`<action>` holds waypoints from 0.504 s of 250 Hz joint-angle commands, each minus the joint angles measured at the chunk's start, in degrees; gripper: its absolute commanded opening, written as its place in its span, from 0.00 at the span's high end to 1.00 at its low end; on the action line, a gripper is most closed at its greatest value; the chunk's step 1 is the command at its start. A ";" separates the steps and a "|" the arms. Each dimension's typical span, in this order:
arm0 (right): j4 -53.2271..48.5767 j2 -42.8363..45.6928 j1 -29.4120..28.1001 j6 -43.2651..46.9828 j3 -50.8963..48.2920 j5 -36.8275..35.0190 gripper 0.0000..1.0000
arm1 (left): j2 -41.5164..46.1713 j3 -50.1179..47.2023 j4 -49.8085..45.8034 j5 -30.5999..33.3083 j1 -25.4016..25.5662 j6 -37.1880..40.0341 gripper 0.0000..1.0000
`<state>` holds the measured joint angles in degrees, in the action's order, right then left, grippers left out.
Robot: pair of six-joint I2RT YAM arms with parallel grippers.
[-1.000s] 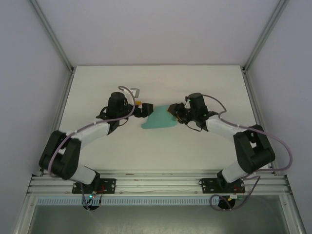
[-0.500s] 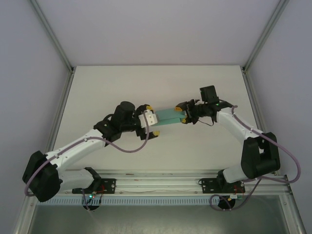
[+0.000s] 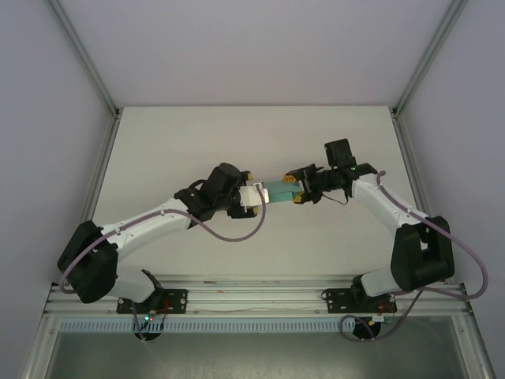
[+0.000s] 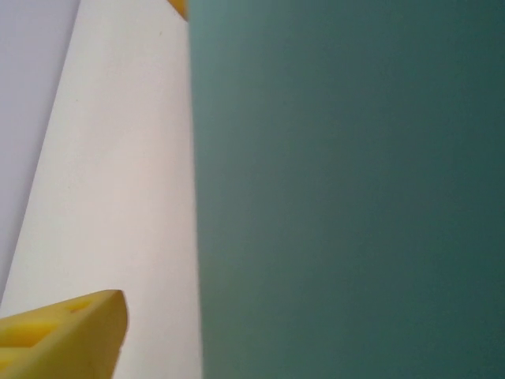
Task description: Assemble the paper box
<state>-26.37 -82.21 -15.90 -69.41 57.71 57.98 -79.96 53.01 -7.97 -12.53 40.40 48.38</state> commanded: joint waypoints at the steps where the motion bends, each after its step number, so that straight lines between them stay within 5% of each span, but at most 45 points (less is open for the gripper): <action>1: -0.40 1.30 -0.17 -0.64 -0.12 3.96 0.51 | 0.07 2.12 1.11 1.41 0.37 1.10 0.29; 45: -0.05 1.74 -0.16 -0.12 -0.36 3.69 0.47 | 1.23 1.95 1.99 2.08 0.38 0.29 0.46; 98: -2.11 2.56 0.23 3.47 1.65 2.20 0.17 | 1.87 3.32 -1.25 2.08 0.41 0.20 0.58; 111: -4.95 2.67 0.58 6.22 3.84 1.12 0.00 | 1.89 3.48 -2.17 2.45 0.38 0.13 0.59; 126: -9.55 2.94 1.64 10.05 6.46 -2.75 0.00 | 2.08 3.41 -3.50 2.60 0.37 0.12 0.60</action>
<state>-28.62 -81.41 -15.55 -66.39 58.74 59.33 -79.90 54.72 -8.62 -11.29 40.58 48.97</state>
